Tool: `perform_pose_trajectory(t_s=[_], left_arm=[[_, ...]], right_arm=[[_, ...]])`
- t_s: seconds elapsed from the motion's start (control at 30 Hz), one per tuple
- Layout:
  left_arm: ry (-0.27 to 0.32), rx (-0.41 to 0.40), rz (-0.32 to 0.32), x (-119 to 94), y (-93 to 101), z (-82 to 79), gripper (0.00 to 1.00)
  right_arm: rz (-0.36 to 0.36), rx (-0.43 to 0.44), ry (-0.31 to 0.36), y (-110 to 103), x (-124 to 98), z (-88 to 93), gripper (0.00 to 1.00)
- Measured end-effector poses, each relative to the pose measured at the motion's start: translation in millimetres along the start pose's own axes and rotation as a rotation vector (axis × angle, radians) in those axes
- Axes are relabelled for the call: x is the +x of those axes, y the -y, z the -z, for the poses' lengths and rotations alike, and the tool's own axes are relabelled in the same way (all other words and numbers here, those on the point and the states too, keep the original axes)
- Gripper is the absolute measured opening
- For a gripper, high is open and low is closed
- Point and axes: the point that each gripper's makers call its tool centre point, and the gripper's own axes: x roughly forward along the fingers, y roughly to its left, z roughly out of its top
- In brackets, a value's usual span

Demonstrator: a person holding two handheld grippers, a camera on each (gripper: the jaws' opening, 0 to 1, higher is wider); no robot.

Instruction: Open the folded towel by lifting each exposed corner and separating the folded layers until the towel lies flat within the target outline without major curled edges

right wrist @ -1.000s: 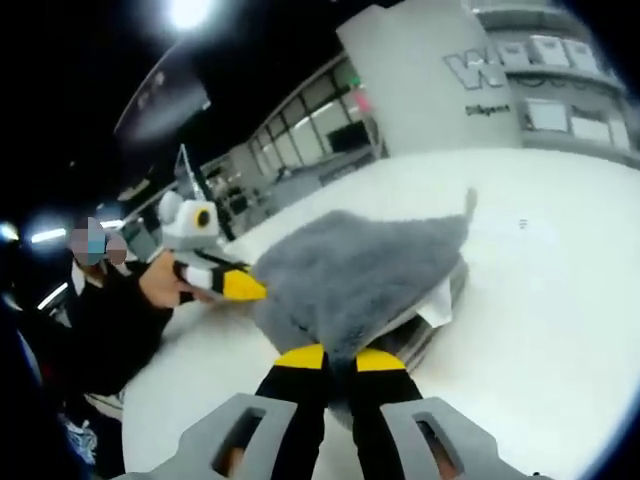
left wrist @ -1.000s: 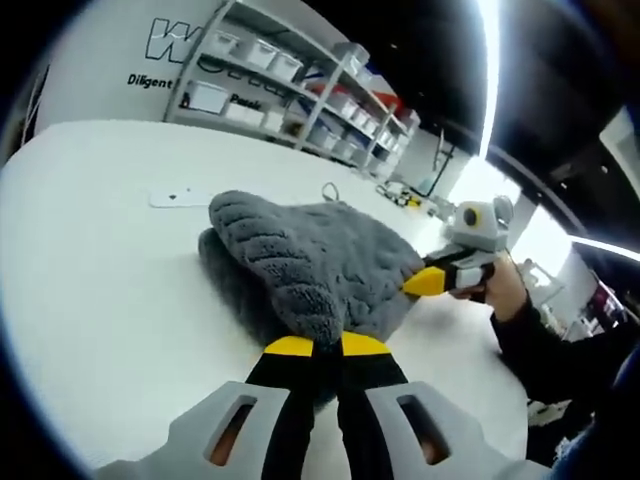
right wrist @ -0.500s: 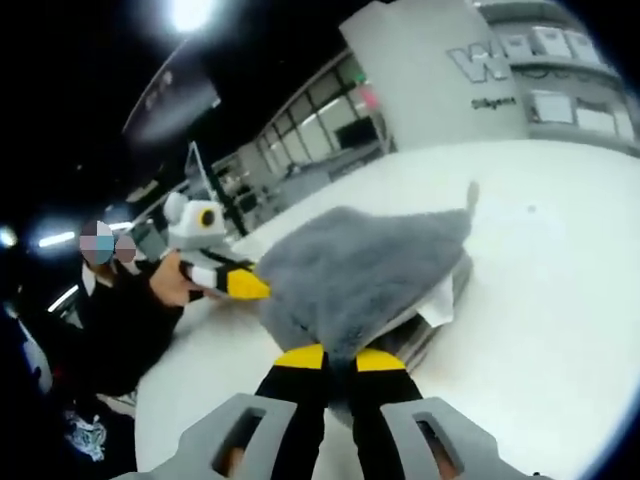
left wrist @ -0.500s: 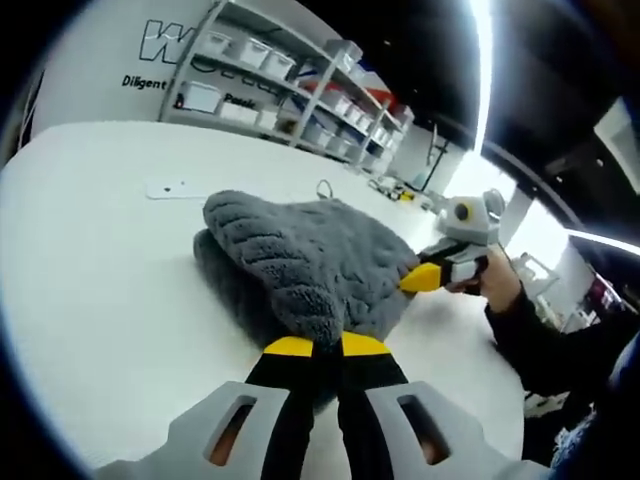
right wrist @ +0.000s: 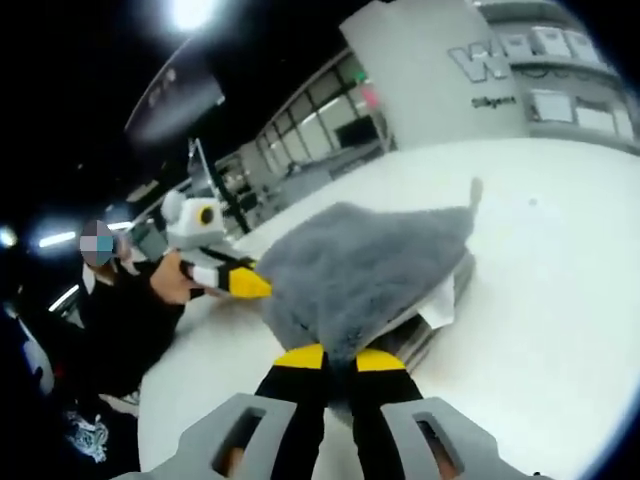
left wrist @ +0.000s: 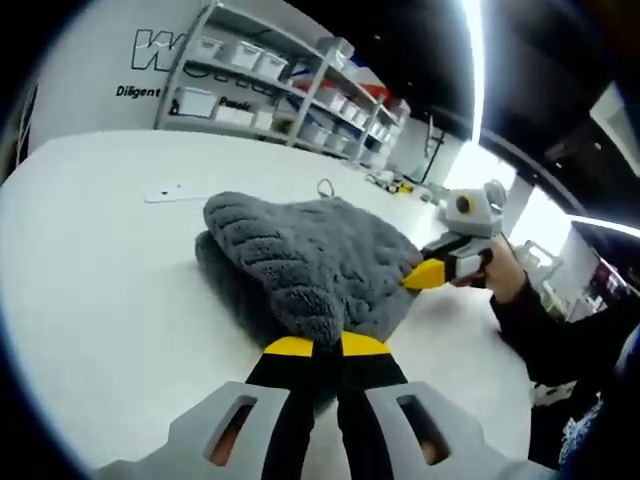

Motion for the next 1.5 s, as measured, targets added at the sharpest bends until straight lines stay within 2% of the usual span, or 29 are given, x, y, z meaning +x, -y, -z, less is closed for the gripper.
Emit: perform_pose_trajectory(t_s=[0.33, 0.93, 1.5], left_arm=[[-0.009, -0.019, 0.022, -5.7, 7.2, 6.6, 0.03], [-0.014, -0.021, 0.044, -12.4, 18.0, 16.8, 0.03], [-0.016, -0.014, 0.052, -16.9, 24.2, 22.8, 0.03]], right_arm=[[-0.014, -0.011, -0.009, -10.0, -4.7, 6.6, 0.03], [-0.03, 0.023, -0.003, -20.2, -9.8, 17.1, 0.03], [-0.032, 0.005, -0.001, -27.3, -12.6, 22.8, 0.03]])
